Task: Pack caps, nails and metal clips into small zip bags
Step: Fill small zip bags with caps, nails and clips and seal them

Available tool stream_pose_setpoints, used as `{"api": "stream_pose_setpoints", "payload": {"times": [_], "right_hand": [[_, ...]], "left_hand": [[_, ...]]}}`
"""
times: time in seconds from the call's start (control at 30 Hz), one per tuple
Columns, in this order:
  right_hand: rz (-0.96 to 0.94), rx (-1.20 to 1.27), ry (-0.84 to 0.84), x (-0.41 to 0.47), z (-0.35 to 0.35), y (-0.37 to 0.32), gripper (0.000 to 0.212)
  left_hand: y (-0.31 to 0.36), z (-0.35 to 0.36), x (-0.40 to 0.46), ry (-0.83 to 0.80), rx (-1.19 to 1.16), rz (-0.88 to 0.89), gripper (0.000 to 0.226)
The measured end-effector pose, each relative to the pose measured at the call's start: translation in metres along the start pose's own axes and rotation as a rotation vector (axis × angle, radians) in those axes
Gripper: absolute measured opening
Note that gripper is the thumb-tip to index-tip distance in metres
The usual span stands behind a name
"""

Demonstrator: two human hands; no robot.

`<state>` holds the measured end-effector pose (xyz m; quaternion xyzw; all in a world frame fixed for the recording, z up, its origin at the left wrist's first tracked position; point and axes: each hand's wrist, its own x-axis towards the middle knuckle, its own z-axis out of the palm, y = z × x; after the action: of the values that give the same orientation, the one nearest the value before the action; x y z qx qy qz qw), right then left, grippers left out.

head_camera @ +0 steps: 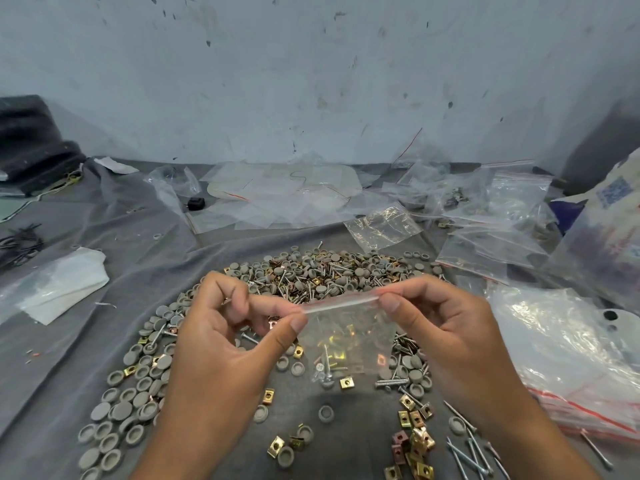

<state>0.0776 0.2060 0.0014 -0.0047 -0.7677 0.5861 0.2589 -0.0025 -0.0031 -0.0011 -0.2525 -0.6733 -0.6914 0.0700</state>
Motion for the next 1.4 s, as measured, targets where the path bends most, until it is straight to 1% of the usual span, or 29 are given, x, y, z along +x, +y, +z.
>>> {"api": "stream_pose_setpoints", "payload": {"times": [0.27,0.33,0.4,0.5,0.57,0.67,0.8,0.9,0.97,1.03,1.1,1.13,1.2,1.23,1.27,1.3,1.33,1.37,1.4], "right_hand": [[0.018,0.065,-0.045,-0.002,0.007,0.002,0.024],[-0.001,0.047,-0.086,-0.002,0.008,-0.001,0.024],[-0.050,-0.022,-0.120,-0.003,0.010,-0.005,0.025],[-0.125,-0.107,-0.113,-0.002,0.013,-0.010,0.012],[-0.112,-0.126,-0.091,0.008,0.009,-0.011,0.006],[-0.062,-0.198,0.034,0.040,-0.013,-0.007,0.005],[-0.104,-0.479,0.239,0.115,-0.071,-0.004,0.004],[-0.158,-0.664,0.398,0.169,-0.119,-0.007,0.008],[-0.158,-0.776,0.418,0.194,-0.143,0.000,0.009],[-0.084,-0.852,0.373,0.206,-0.163,0.020,0.005],[0.058,-0.936,0.292,0.207,-0.180,0.047,0.004],[0.155,-0.988,0.234,0.203,-0.187,0.059,0.008],[0.302,-1.096,0.102,0.188,-0.196,0.076,0.025],[0.314,-1.121,0.076,0.178,-0.198,0.080,0.031],[0.297,-1.114,0.088,0.168,-0.198,0.080,0.033],[0.271,-1.086,0.108,0.155,-0.197,0.077,0.032],[0.259,-1.054,0.090,0.139,-0.196,0.071,0.031],[0.270,-1.042,0.005,0.119,-0.197,0.066,0.030],[0.305,-1.058,-0.137,0.095,-0.196,0.058,0.030]], "left_hand": [[0.000,0.004,-0.002,0.012,-0.134,-0.023,0.039],[0.000,0.003,-0.002,-0.016,-0.151,-0.012,0.039],[-0.001,0.005,-0.003,-0.044,-0.103,0.015,0.038],[-0.002,0.006,-0.003,-0.067,-0.045,0.035,0.039],[-0.004,0.006,-0.001,-0.081,-0.032,0.001,0.044],[-0.009,0.004,0.001,-0.063,-0.009,-0.066,0.044],[-0.010,0.001,0.002,-0.055,0.006,-0.090,0.037],[-0.009,-0.001,0.001,-0.049,0.014,-0.095,0.034],[-0.009,-0.002,0.001,-0.051,0.027,-0.096,0.032],[-0.009,-0.003,0.001,-0.047,0.029,-0.099,0.031],[-0.009,-0.004,0.001,-0.039,0.032,-0.105,0.031],[-0.009,-0.004,0.001,-0.040,0.037,-0.104,0.030],[-0.008,-0.006,0.002,-0.043,0.050,-0.096,0.029],[-0.008,-0.006,0.002,-0.044,0.056,-0.094,0.029],[-0.008,-0.006,0.002,-0.045,0.063,-0.092,0.029],[-0.008,-0.007,0.002,-0.044,0.069,-0.091,0.028],[-0.007,-0.007,0.002,-0.043,0.073,-0.092,0.027],[-0.007,-0.006,0.002,-0.039,0.073,-0.095,0.025],[-0.006,-0.006,0.002,-0.033,0.072,-0.097,0.023]]}}
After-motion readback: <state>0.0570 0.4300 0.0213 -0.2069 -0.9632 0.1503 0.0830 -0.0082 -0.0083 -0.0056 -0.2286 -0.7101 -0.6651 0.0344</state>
